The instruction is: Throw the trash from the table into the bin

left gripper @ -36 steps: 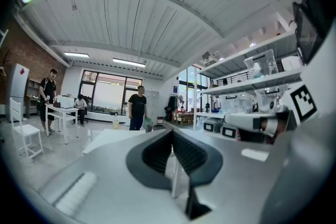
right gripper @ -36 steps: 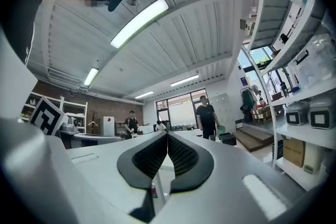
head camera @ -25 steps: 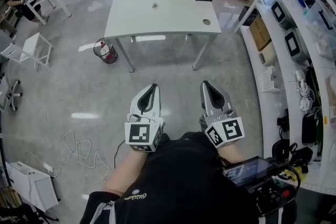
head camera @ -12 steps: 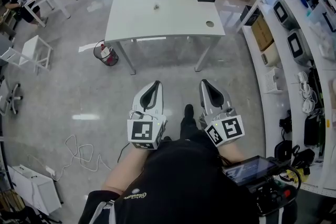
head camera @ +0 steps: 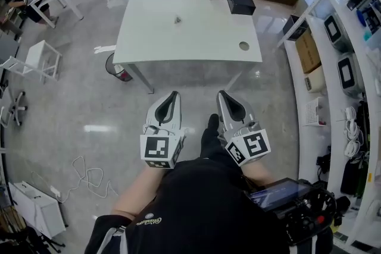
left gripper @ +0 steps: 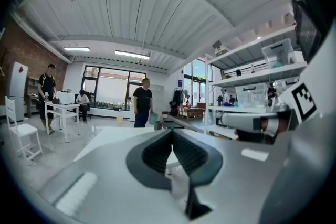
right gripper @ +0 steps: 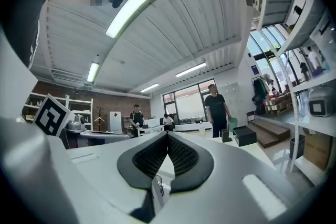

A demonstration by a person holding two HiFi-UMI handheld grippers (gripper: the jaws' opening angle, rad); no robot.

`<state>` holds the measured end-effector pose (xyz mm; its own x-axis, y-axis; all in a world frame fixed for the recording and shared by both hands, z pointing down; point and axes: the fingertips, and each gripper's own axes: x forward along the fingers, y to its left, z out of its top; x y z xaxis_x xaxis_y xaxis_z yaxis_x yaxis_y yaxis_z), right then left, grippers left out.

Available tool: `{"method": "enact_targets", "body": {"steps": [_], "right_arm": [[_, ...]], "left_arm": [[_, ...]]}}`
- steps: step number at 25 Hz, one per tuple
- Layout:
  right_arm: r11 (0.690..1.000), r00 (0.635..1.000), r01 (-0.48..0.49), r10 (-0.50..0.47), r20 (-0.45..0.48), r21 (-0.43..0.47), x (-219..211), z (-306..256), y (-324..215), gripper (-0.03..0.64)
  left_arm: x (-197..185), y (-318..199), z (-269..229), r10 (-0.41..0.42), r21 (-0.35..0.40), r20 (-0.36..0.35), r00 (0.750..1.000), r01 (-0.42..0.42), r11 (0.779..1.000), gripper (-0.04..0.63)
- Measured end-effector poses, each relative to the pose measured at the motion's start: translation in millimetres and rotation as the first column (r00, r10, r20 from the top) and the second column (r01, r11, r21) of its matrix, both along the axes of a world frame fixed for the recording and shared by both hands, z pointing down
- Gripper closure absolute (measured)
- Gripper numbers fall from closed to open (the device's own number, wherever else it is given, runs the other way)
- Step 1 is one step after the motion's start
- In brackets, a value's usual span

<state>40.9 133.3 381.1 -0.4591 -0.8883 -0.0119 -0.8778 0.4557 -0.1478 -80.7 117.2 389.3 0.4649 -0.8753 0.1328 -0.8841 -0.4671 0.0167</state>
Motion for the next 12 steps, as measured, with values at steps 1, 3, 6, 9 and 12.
{"method": "enact_targets", "body": {"steps": [1,3,6,9,12], "right_arm": [[1.000,1.000,0.013,-0.013,0.003,-0.006,6,1,-20,0.615],[0.999,0.999,0.048,-0.047,0.014,-0.020,20,2,-61,0.615],[0.995,0.995,0.101,-0.100,0.018,-0.026,44,-5,-121,0.615],[0.992,0.992,0.125,-0.125,0.014,-0.018,66,-15,-173,0.615],[0.992,0.992,0.128,-0.128,0.017,-0.014,78,-21,-214,0.615]], "left_arm": [[7,-18,1,-0.012,-0.006,0.004,1.000,0.012,1.000,0.586],[21,-56,1,-0.045,-0.019,0.010,0.999,0.046,0.999,0.586],[47,-114,-9,-0.088,-0.024,0.002,0.996,0.088,0.996,0.586],[71,-159,-19,-0.120,-0.012,-0.008,0.993,0.120,0.993,0.586],[79,-191,-23,-0.154,-0.012,-0.013,0.988,0.154,0.988,0.586]]}}
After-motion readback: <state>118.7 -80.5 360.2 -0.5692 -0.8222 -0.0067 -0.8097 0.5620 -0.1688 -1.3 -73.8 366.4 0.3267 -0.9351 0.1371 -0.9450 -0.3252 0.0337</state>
